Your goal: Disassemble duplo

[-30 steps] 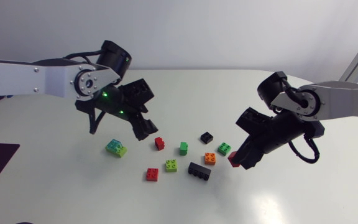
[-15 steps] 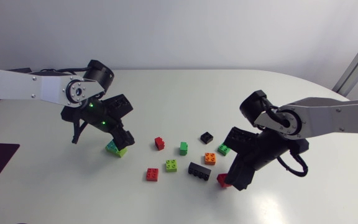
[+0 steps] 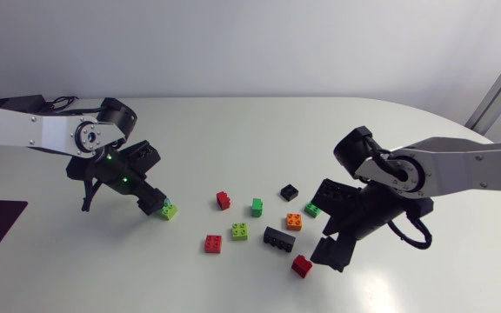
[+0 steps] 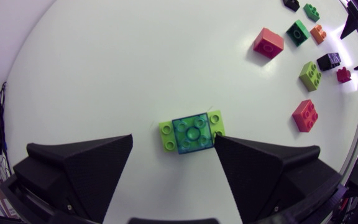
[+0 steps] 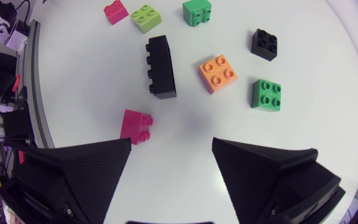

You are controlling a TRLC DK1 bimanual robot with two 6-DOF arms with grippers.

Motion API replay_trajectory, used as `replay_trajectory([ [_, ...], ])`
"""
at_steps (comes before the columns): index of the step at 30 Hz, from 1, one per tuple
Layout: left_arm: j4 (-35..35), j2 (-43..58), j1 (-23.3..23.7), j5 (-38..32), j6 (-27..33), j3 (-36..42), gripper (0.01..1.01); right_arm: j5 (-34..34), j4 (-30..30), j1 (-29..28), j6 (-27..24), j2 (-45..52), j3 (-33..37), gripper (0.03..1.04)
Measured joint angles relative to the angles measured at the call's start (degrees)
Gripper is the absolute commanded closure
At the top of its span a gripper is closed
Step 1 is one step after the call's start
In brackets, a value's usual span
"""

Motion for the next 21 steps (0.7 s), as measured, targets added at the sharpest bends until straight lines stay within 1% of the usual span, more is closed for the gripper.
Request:
replay_trajectory([
  [3,0.04,0.44,-0.33,-0.04,-1.66,-0.96,0.239,0.0,0.0,0.37,0.2,-0.39,0.0,0.11],
  [9,0.46,1.22,-2.47,-0.04,-4.04,-1.31,0.241,0.42,-0.04,1.09,0.81,-1.99,-0.07,0.11],
  [13,0.55,1.86,-3.23,0.0,-5.11,-1.31,0.464,0.66,-0.24,1.49,1.31,-3.65,-0.48,0.11],
  [18,0.87,2.12,-3.3,-0.46,-5.73,-1.29,0.656,0.87,-0.24,1.51,1.31,-4.46,-1.25,0.11],
  [21,0.87,2.14,-3.43,-0.61,-6.16,-1.25,0.669,1.07,-0.22,1.51,1.31,-4.52,-1.53,0.11],
])
